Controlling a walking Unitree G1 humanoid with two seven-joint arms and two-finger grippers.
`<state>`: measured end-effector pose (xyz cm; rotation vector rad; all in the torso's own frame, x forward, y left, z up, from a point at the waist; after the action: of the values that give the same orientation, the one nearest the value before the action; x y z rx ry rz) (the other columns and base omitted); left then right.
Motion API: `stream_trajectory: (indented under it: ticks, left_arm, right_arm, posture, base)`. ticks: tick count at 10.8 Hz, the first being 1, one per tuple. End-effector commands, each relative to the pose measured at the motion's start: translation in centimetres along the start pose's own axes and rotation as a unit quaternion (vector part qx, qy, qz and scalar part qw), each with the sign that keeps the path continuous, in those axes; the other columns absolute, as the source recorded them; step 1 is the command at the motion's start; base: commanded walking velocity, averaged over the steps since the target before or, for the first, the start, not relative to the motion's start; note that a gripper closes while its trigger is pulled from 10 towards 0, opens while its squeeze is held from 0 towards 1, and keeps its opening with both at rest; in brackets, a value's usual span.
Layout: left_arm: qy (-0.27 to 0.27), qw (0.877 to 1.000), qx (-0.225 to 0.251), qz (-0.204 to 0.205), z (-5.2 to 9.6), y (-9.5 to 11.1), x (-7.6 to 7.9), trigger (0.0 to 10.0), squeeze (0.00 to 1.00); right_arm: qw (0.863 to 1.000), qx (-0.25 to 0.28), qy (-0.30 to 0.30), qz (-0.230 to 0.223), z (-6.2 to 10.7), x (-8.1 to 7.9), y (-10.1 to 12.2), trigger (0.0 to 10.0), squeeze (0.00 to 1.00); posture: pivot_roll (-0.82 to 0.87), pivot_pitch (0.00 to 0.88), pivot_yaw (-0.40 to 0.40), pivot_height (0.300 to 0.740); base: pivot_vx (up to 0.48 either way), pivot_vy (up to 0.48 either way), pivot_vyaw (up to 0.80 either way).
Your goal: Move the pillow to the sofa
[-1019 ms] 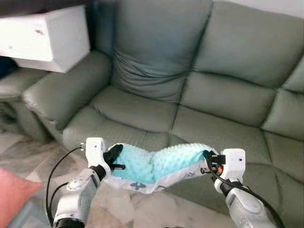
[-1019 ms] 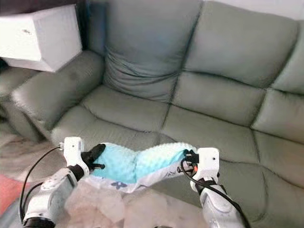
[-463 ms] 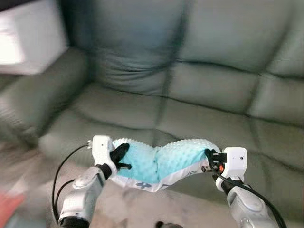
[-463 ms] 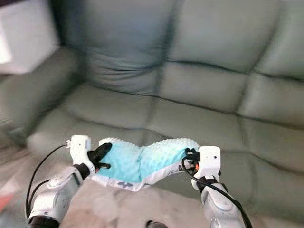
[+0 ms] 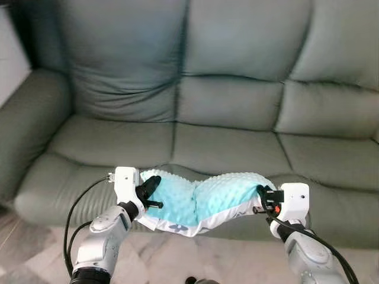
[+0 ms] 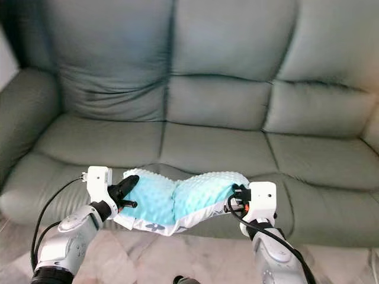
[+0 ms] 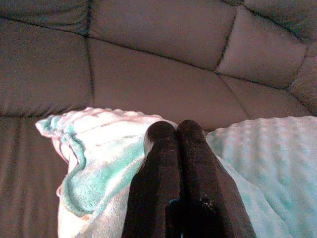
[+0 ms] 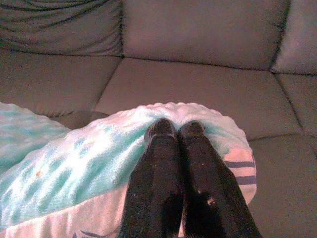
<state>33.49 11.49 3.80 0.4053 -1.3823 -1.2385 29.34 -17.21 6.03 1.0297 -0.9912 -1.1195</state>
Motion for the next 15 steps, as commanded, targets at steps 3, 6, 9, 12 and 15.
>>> stream_trajectory:
  ticks: [3,6,9,12,15]
  left_arm:
    - [0.001,1.000,-0.001,0.017,0.03,-0.31,0.16,10.0,0.00]
    - [0.005,1.000,-0.008,0.021,0.20,-0.80,0.08,10.0,0.00]
    - [0.001,1.000,-0.010,0.017,0.38,-0.96,0.29,10.0,0.00]
    - [0.003,1.000,0.003,0.031,0.51,-0.52,0.18,10.0,0.00]
    - [0.007,0.999,0.001,0.031,0.58,-0.54,0.04,10.0,0.00]
  right_arm:
    - [1.000,0.000,-0.004,0.003,0.16,0.35,0.11,10.0,0.00]
    - [1.000,-0.004,-0.003,0.003,0.37,0.35,-0.04,10.0,0.00]
    - [1.000,-0.006,0.000,0.003,0.39,0.24,-0.10,10.0,0.00]
    - [1.000,-0.008,0.001,0.003,0.45,0.14,-0.21,10.0,0.00]
    - [1.000,-0.005,0.002,-0.002,0.49,0.04,-0.15,10.0,0.00]
  posture:
    - [-0.19,0.105,-0.058,0.740]
    - [-0.19,0.113,-0.063,0.740]
    - [-0.19,0.119,-0.066,0.740]
    - [-0.19,0.123,-0.064,0.740]
    - [-0.19,0.124,-0.064,0.740]
  base:
    - [0.000,0.000,-0.78]
    - [0.000,0.000,-0.78]
    - [0.000,0.000,-0.78]
    - [0.000,-0.085,-0.78]
    - [0.000,0.000,-0.78]
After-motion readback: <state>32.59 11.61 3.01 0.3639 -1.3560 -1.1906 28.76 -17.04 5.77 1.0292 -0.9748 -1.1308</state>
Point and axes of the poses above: a point about 5 cm out from each wrist's last joint towards the gripper, its own z axis pointing back from the gripper into the wrist, its own y axis along the axis of the wrist's last joint, x = y × z, the point moved 6 cm from there along -z, pointing out of the wrist towards the gripper, and after that the axes turned 10 degrees about z, right-handed, at the moved point
